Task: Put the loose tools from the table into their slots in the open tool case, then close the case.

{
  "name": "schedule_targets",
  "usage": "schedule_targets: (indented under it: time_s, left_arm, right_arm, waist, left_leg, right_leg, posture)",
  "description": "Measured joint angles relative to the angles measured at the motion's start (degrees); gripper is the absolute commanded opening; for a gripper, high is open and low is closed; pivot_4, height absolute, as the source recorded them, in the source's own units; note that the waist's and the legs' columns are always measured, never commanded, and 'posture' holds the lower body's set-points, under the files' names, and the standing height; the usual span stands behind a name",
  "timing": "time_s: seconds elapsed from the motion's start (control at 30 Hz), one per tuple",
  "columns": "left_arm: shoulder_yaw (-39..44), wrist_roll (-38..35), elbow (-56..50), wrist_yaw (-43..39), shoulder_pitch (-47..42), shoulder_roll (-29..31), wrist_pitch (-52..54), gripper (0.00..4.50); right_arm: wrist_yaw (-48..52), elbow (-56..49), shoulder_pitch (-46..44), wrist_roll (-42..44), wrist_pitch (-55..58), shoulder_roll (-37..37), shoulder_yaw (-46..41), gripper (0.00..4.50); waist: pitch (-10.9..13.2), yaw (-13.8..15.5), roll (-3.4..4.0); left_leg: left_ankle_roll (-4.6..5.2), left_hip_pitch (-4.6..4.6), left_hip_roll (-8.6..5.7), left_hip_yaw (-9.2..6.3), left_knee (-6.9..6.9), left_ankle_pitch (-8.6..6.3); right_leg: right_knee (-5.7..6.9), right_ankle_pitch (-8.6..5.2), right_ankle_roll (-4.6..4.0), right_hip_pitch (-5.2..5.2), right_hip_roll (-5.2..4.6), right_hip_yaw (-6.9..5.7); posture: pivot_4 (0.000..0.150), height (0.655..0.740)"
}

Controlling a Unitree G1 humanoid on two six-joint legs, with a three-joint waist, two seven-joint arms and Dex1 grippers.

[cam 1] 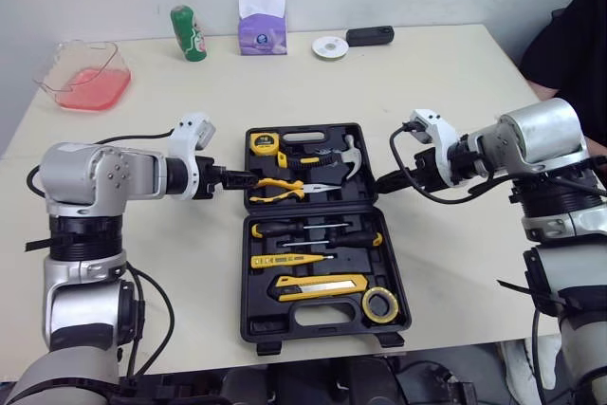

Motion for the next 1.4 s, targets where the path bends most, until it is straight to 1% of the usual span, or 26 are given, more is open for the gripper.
schedule_targets:
  time_s: [0.3, 0.5, 0.7, 1.17, 1.27, 1.3, 1.33, 1.37, 1.4]
  left_arm:
    - [-3.37, 2.69, 2.04, -0.15, 0.05, -0.18, -2.96, 4.46]
    - [-3.34, 3.16, 3.56, 0.24, 0.02, -1.78, -3.52, 4.46]
    - [-4.09, 4.97, 4.29, 0.48, 0.01, -1.74, -5.34, 4.46]
    - [-5.48, 5.99, 5.48, 0.67, -0.22, -2.6, -7.44, 4.46]
    - [-5.55, 6.32, 5.77, 0.68, -0.22, -3.27, -7.89, 3.64]
    - [-5.65, 6.39, 5.88, 0.64, -0.22, -3.83, -8.03, 3.26]
    - [-5.82, 6.37, 5.93, 0.39, -0.22, -4.27, -8.11, 2.66]
    - [-5.86, 6.33, 6.02, 0.2, -0.22, -4.94, -8.14, 2.33]
    - [-5.8, 6.26, 6.09, 0.14, -0.26, -5.55, -8.08, 1.82]
  right_arm:
    - [-4.51, 3.07, -0.62, 0.15, -1.51, 1.87, 0.04, 4.5]
    - [-5.84, 3.13, -0.62, 0.31, -1.77, 2.26, 0.06, 4.5]
    - [-7.02, 4.46, -0.63, 0.12, -3.25, 2.5, 0.15, 4.5]
    - [-9.68, 6.11, -0.63, -1.0, -5.14, 4.16, 0.77, 4.5]
    - [-10.03, 6.32, -0.63, -1.23, -5.14, 4.53, 0.65, 3.67]
    - [-10.02, 6.38, -0.63, -1.05, -5.06, 4.92, 0.44, 3.24]
    - [-10.07, 6.38, -0.66, -0.82, -5.0, 5.42, 0.18, 2.59]
    - [-10.09, 6.38, -0.72, -0.55, -4.96, 5.88, -0.09, 2.2]
    - [-10.12, 6.38, -0.89, -0.37, -4.93, 6.19, -0.23, 1.66]
  waist:
    - [0.01, 0.04, -0.01]
    - [0.01, -0.02, -0.01]
    - [0.01, 0.01, -0.01]
    - [0.0, 0.03, -0.03]
    - [-0.01, 0.07, -0.03]
    - [-0.01, 0.07, -0.04]
    - [-0.02, 0.06, -0.05]
    - [-0.02, 0.05, -0.05]
    - [-0.02, 0.04, -0.05]
  left_leg:
    - [0.0, -0.06, -0.15, -0.01, -0.01, 0.01]
    - [0.0, -0.06, -0.16, -0.01, 0.0, 0.02]
    - [0.0, -0.05, -0.17, -0.01, 0.0, 0.02]
    - [0.03, 0.1, -0.16, -0.02, 0.0, 0.12]
    - [0.04, 0.13, -0.16, -0.02, 0.0, 0.15]
    - [0.05, 0.13, -0.16, -0.02, 0.0, 0.17]
    - [0.05, 0.13, -0.16, -0.02, 0.0, 0.18]
    - [0.05, 0.13, -0.16, -0.02, 0.0, 0.18]
    - [0.05, 0.13, -0.16, -0.02, 0.0, 0.18]
  right_leg:
    - [0.01, 0.01, 0.02, -0.04, -0.04, -0.01]
    - [0.02, 0.01, 0.02, -0.04, -0.02, -0.01]
    - [0.02, 0.01, 0.02, -0.03, -0.04, -0.02]
    - [0.15, 0.01, 0.02, 0.05, -0.12, 0.01]
    - [0.19, 0.02, 0.03, 0.08, -0.15, 0.01]
    - [0.2, 0.02, 0.04, 0.08, -0.16, 0.01]
    - [0.2, 0.02, 0.04, 0.08, -0.15, 0.01]
    - [0.2, 0.03, 0.05, 0.08, -0.15, 0.02]
    - [0.2, 0.03, 0.05, 0.08, -0.15, 0.02]
  posture:
    - [0.15, 0.74]
    - [0.15, 0.74]
    - [0.15, 0.74]
    - [0.15, 0.74]
    - [0.15, 0.74]
    - [0.15, 0.74]
    - [0.15, 0.74]
    - [0.15, 0.74]
    - [0.15, 0.74]
